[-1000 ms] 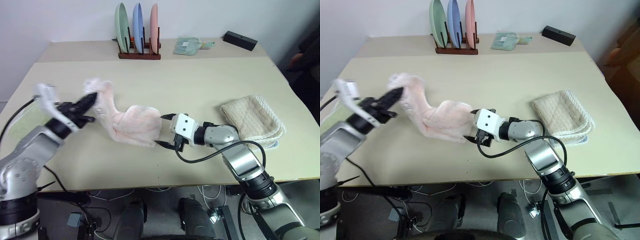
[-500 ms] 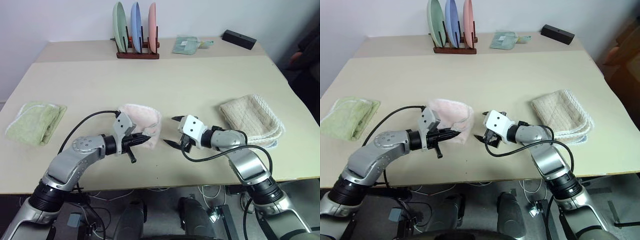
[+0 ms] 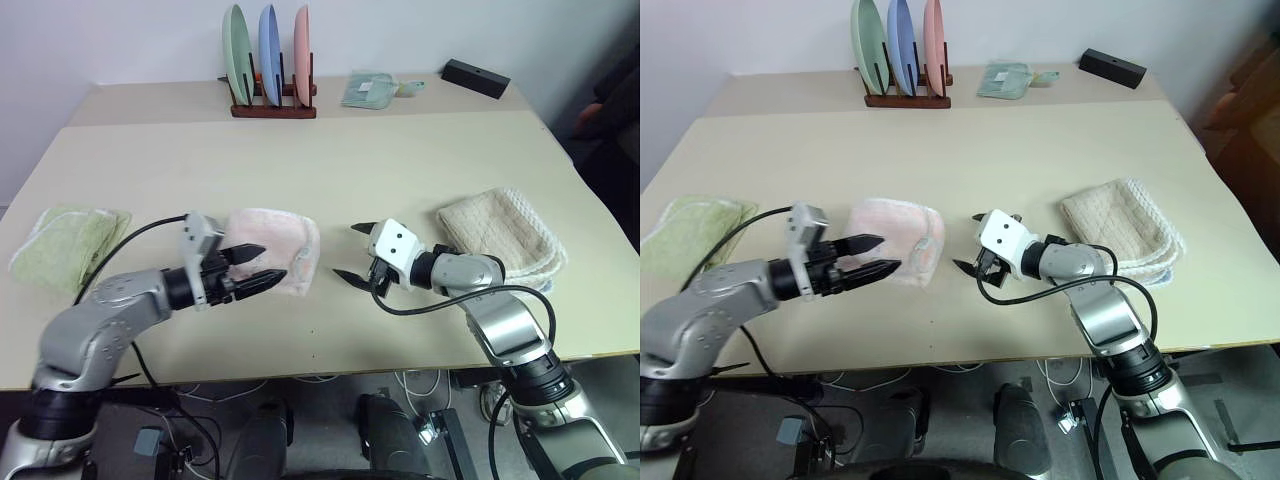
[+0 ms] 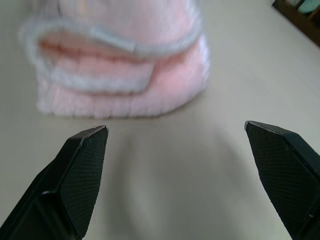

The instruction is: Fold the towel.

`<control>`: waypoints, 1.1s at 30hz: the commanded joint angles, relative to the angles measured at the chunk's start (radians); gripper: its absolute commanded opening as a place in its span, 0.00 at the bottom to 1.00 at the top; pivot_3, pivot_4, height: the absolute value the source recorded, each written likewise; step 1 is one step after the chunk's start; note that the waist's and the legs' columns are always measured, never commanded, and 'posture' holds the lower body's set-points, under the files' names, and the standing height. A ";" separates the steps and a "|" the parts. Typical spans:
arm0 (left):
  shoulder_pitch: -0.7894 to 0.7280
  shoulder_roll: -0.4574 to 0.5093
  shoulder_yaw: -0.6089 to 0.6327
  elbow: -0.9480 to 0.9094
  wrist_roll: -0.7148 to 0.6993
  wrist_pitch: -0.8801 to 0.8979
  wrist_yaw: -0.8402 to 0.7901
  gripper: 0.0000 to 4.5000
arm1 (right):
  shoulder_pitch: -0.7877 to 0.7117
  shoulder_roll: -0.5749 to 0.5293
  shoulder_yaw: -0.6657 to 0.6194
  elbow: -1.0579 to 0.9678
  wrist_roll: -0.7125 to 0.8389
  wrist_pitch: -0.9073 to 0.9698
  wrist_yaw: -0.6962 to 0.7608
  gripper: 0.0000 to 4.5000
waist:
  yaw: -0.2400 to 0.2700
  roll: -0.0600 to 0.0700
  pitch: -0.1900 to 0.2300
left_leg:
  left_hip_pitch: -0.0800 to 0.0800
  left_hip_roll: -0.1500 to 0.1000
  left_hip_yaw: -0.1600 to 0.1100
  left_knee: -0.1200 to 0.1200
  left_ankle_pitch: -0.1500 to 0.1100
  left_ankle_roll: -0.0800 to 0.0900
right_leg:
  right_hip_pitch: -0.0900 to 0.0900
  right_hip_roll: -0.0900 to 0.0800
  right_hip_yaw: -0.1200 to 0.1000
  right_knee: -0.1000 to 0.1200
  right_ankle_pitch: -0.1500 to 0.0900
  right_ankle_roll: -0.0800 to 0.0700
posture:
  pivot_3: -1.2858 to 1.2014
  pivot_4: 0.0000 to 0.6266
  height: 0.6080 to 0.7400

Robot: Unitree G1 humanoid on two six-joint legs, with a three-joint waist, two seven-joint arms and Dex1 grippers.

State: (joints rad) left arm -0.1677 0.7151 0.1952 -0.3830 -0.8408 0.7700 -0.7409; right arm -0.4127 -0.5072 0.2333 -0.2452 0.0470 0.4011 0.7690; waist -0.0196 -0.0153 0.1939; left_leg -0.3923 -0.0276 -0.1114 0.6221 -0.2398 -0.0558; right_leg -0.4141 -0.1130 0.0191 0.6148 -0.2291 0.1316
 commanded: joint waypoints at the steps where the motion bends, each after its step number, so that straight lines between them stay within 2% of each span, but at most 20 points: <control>1: -0.003 0.009 0.152 -0.007 -0.037 -0.009 0.060 0.55 | -0.029 -0.026 -0.061 -0.059 0.049 0.032 0.020 0.70 | 0.003 0.000 0.000 | 0.000 0.000 0.000 0.000 0.000 0.000 | 0.000 0.000 0.000 0.000 0.000 0.000 | 0.52 0.24 1.00; 5: -0.023 0.018 0.161 0.027 0.068 -0.066 0.112 0.09 | -0.110 0.036 -0.125 -0.085 0.160 0.124 -0.009 0.23 | 0.004 0.000 0.000 | 0.000 0.000 0.000 0.001 0.000 0.000 | 0.001 0.000 0.000 0.000 0.000 -0.001 | 0.52 0.24 1.00; 6: -0.028 0.016 0.151 0.030 0.081 -0.072 0.116 0.00 | -0.120 0.051 -0.130 -0.087 0.176 0.139 -0.017 0.11 | 0.004 0.000 0.000 | 0.000 0.000 0.000 0.001 0.000 0.000 | 0.000 0.000 0.000 0.000 0.000 -0.002 | 0.52 0.24 1.00; 7: -0.040 0.010 0.119 0.034 0.117 -0.097 0.119 0.00 | -0.141 0.084 -0.126 -0.086 0.193 0.163 -0.032 0.01 | 0.003 0.000 0.000 | 0.000 0.000 0.000 0.001 0.000 0.000 | 0.000 0.000 0.000 0.000 0.000 -0.001 | 0.52 0.24 1.00; 9: -0.076 -0.015 0.043 0.060 0.205 -0.155 0.135 0.00 | -0.180 0.150 -0.085 -0.070 0.199 0.195 -0.062 0.01 | 0.003 0.000 0.000 | 0.000 0.000 0.000 0.000 0.000 0.000 | 0.000 0.000 -0.001 0.000 0.000 0.000 | 0.52 0.24 1.00; 12: -0.124 -0.081 -0.024 0.109 0.256 -0.204 0.139 0.00 | -0.213 0.256 -0.013 0.007 0.173 0.204 -0.109 0.01 | 0.002 0.000 0.000 | 0.000 0.000 0.000 0.000 0.000 0.000 | 0.000 0.000 -0.001 0.000 0.001 0.000 | 0.52 0.24 1.00; 17: -0.132 -0.135 -0.148 0.256 0.386 -0.282 0.107 0.00 | -0.209 0.340 0.110 0.238 0.068 0.133 -0.162 0.01 | 0.000 0.000 0.000 | 0.000 0.000 0.000 0.000 0.000 -0.001 | 0.000 0.000 -0.001 0.001 0.001 0.000 | 0.52 0.24 1.00; 20: -0.104 -0.154 -0.203 0.347 0.464 -0.353 0.097 0.00 | -0.187 0.356 0.131 0.387 0.024 0.090 -0.189 0.01 | -0.001 0.000 0.000 | 0.001 0.000 0.000 0.000 0.001 -0.001 | 0.000 0.000 0.000 0.001 0.001 0.000 | 0.52 0.24 1.00; 23: -0.105 -0.192 -0.197 0.410 0.480 -0.381 0.107 0.00 | -0.162 0.357 0.116 0.451 0.015 0.068 -0.204 0.01 | 0.002 0.000 -0.001 | 0.000 0.000 0.000 -0.001 0.001 -0.001 | -0.001 0.000 0.000 0.001 0.001 0.000 | 0.52 0.24 1.00; 31: -0.064 -0.236 -0.200 0.493 0.508 -0.423 0.104 0.00 | -0.095 0.331 0.107 0.405 0.017 0.064 -0.202 0.01 | 0.003 0.004 -0.007 | 0.004 0.000 0.000 0.000 0.001 -0.001 | 0.004 0.000 0.000 0.001 0.001 0.000 | 0.52 0.24 1.00; 33: -0.058 -0.248 -0.167 0.471 0.471 -0.415 0.107 0.00 | -0.083 0.320 0.101 0.368 0.014 0.054 -0.205 0.01 | 0.002 0.004 -0.008 | 0.005 0.000 0.000 0.000 0.001 -0.001 | 0.004 0.000 0.000 0.001 0.001 0.000 | 0.52 0.24 1.00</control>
State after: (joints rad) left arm -0.2603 0.4681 0.0120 0.0655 -0.3686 0.3323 -0.6395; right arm -0.5186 -0.1642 0.3477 0.1398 0.0802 0.4414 0.5697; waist -0.0174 -0.0108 0.1856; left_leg -0.3867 -0.0280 -0.1116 0.6218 -0.2392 -0.0568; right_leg -0.4094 -0.1128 0.0186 0.6163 -0.2284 0.1317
